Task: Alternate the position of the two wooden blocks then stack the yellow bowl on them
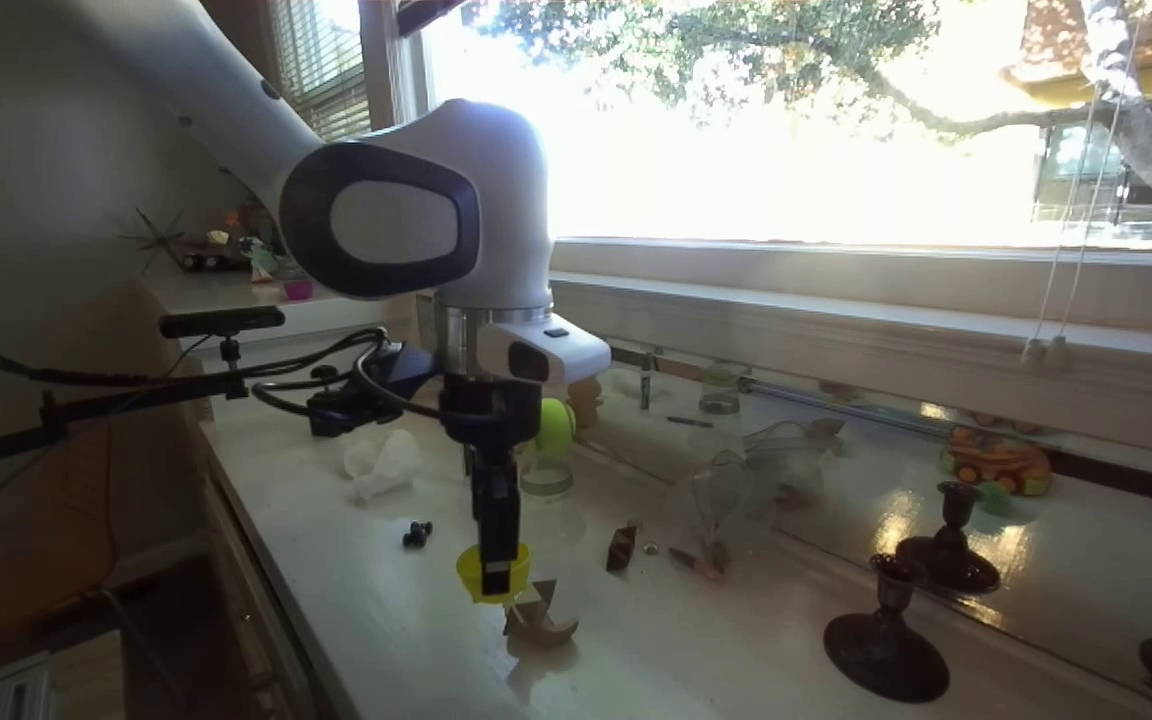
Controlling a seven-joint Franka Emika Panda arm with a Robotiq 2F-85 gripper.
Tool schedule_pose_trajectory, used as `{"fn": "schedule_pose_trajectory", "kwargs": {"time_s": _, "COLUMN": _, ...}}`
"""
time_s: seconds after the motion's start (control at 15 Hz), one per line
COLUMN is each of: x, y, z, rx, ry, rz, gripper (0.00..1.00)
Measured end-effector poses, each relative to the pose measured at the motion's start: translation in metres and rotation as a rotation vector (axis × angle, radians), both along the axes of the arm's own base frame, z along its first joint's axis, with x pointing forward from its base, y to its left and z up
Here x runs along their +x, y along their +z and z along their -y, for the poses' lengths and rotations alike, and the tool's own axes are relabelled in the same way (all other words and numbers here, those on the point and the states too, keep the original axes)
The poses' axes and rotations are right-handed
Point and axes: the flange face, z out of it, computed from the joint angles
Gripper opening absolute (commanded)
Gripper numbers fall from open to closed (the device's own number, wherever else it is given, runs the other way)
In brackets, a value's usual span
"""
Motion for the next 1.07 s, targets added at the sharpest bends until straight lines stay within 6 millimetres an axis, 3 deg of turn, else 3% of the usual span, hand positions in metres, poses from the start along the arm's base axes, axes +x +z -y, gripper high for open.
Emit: {"fn": "schedule_pose_trajectory", "kwargs": {"time_s": 1.07, "x": 0.032, "y": -0.02, "z": 0.002, "rx": 0.0, "ry": 0.01, "rz": -0.025, "gripper": 0.36}}
